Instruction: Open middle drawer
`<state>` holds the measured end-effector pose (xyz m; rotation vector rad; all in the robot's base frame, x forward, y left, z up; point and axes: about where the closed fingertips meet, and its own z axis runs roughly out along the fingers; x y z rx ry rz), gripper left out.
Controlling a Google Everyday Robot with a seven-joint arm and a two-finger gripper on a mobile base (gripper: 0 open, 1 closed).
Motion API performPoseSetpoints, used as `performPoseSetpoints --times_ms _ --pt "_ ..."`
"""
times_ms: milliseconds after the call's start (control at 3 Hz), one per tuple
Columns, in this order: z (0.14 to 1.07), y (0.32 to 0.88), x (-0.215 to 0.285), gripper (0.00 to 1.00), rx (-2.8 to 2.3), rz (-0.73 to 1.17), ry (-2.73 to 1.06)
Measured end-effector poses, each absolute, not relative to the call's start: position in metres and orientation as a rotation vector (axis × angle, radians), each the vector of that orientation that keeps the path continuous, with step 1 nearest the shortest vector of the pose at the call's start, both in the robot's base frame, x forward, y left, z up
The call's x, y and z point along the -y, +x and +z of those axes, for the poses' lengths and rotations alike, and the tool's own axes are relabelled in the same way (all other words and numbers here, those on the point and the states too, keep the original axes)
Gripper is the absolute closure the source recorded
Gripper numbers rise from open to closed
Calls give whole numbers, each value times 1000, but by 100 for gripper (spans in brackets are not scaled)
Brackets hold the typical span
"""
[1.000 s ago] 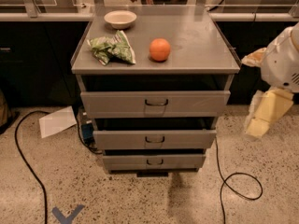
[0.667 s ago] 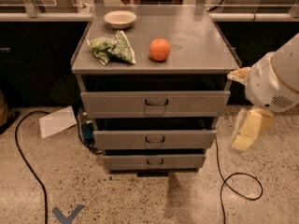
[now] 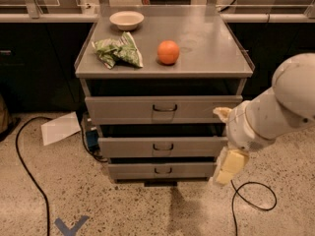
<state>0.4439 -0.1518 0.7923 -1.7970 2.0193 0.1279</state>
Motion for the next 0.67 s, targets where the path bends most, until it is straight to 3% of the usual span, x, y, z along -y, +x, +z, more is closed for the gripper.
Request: performPoseSetpoints --times_ms 333,667 --pt "717 447 129 0 -2058 173 -1743" --pt "717 447 129 0 -2057 173 -1743"
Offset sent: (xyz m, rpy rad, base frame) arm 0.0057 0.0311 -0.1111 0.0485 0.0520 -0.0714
